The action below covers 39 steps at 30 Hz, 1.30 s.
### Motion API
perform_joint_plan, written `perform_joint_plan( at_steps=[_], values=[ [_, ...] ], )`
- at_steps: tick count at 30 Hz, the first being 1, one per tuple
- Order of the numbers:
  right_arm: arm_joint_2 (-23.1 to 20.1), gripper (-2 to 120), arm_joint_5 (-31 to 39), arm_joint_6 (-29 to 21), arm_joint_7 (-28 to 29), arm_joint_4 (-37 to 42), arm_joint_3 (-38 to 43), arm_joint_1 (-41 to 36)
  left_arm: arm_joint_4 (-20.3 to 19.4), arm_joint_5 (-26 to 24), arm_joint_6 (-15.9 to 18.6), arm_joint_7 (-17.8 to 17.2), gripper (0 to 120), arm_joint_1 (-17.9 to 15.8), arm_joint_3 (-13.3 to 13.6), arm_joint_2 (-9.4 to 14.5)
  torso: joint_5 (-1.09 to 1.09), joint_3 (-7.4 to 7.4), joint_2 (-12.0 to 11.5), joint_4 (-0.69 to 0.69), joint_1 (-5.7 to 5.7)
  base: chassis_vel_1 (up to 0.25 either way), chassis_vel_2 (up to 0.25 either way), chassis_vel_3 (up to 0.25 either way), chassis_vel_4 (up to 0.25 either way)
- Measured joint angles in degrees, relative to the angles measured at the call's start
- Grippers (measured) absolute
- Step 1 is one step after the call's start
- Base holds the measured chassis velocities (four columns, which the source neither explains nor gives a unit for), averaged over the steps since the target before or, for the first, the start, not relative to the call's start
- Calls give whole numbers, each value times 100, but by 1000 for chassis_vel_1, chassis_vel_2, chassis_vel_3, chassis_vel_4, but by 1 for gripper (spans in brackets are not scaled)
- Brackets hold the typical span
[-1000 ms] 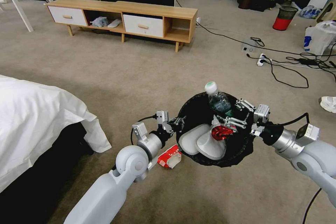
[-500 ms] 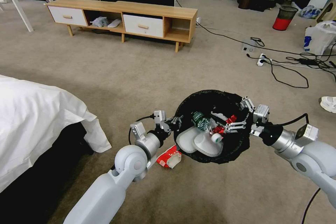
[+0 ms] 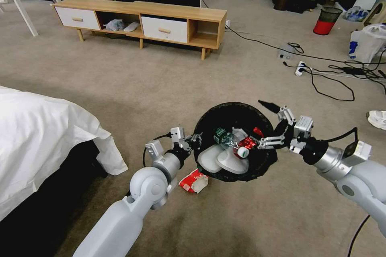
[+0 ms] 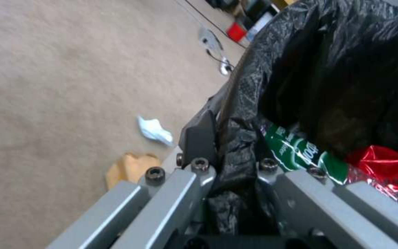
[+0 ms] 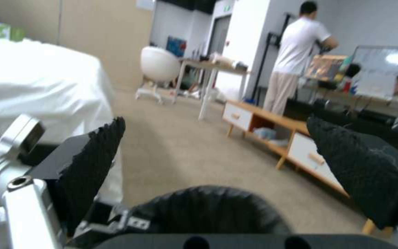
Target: Pick up the trash bin, then pick up the garbage from the floor and place it into the trash bin.
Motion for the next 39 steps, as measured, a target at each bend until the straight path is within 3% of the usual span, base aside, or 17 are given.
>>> perform_joint_plan(
  at_steps=[6, 9, 10, 12, 16, 19, 26, 29, 32, 39],
  values=[
    [104, 100, 145, -6, 67, 88, 346, -22, -234, 58, 80, -153, 3, 172, -302, 73, -1, 0, 0, 0, 0, 0, 0, 0, 0],
    [258, 100, 248, -97, 311, 93, 682, -41, -540, 136, 215, -392, 3, 420, -663, 167, -1, 0, 0, 0, 0, 0, 0, 0, 0],
    [258, 100, 248, -97, 311, 93, 682, -41, -540, 136, 215, -392, 3, 420, -663, 167, -1, 0, 0, 0, 0, 0, 0, 0, 0],
    [356, 100, 181, -303, 684, 98, 863, -64, -759, 136, 301, -526, 3, 551, -944, 247, -1, 0, 0, 1, 0, 0, 0, 0, 0],
    [444, 100, 57, -515, 1107, 97, 933, -77, -947, 113, 384, -611, 3, 639, -1197, 305, -1, 0, 0, 0, 0, 0, 0, 0, 0],
    [673, 100, -96, -898, 1904, 68, 896, -74, -1354, -26, 513, -852, 3, 732, -1522, 412, 0, 0, 1, 0, 0, 0, 0, 0, 0],
    [948, 100, -343, -1336, 2684, 11, 761, -77, -1706, -78, 618, -1025, 3, 858, -1680, 442, 0, 0, 0, 1, 0, 0, 0, 0, 0],
    [1139, 100, -484, -1884, 3424, 15, 650, -174, -1868, -11, 621, -1055, 3, 919, -1729, 405, 0, 0, 0, 0, 0, 0, 0, 0, 0],
    [1272, 100, -637, -2148, 3802, -39, 570, -245, -1957, 14, 616, -1056, 3, 926, -1753, 394, 0, 0, 0, 0, 0, 0, 0, 0, 0],
    [1431, 100, -905, -2265, 4060, -197, 380, -342, -2011, 69, 599, -1000, 3, 925, -1830, 432, 0, 0, 1, 0, 0, 0, 0, 0, 0]
  ],
)
